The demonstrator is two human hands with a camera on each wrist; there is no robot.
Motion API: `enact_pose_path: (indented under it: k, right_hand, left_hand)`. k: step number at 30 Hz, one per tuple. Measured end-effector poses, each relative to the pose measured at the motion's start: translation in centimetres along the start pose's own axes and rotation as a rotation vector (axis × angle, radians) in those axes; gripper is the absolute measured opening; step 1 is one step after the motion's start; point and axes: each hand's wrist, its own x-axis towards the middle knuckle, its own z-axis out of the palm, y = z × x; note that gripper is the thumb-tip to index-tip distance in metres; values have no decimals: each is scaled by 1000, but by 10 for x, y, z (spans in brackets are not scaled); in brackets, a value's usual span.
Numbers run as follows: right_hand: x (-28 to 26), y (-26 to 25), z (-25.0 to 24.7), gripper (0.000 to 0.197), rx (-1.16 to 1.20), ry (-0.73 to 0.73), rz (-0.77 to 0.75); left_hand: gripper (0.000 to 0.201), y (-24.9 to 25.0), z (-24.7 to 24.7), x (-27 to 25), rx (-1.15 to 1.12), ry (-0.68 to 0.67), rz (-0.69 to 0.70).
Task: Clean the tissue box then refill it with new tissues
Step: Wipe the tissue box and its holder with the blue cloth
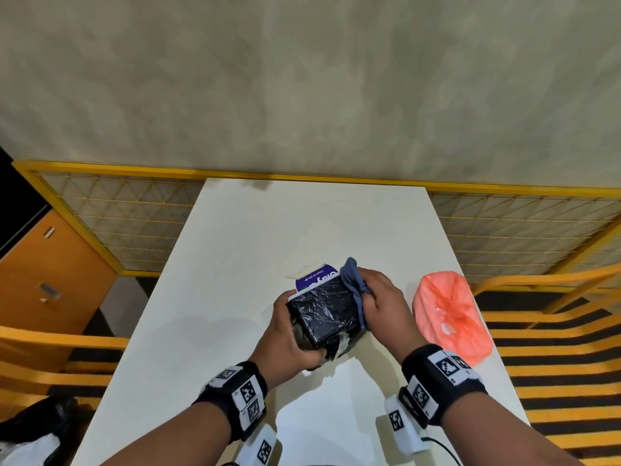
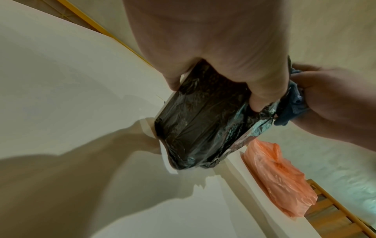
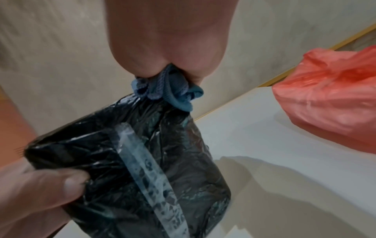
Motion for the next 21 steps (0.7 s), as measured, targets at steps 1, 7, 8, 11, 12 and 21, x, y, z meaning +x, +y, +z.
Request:
enact_pose_path:
  k: [1,7,8,11,12,21]
  right_hand:
    - [0,0,-1,47,17,5,22]
    - [2,7,-5,37,82,-2,201]
    - [1,9,-7,36,82,-2,218]
    - [-4,16,-15,34,156,11,338]
    - [-6,18,-18,32,181,23,370]
    - [-40,18,-44,36,252,85,477]
  left_hand:
    - [115,1,0,0,2,-2,-6]
    - [113,3,-5,2,-38,-47,-44]
    - [112,3,-7,4,-36,-54,-49]
    - [113,7,-15,8,-66,-68,-70]
    - [115,8,-19,11,-80,-69,-90]
    - [99,20,-32,35,-201,-197,-370]
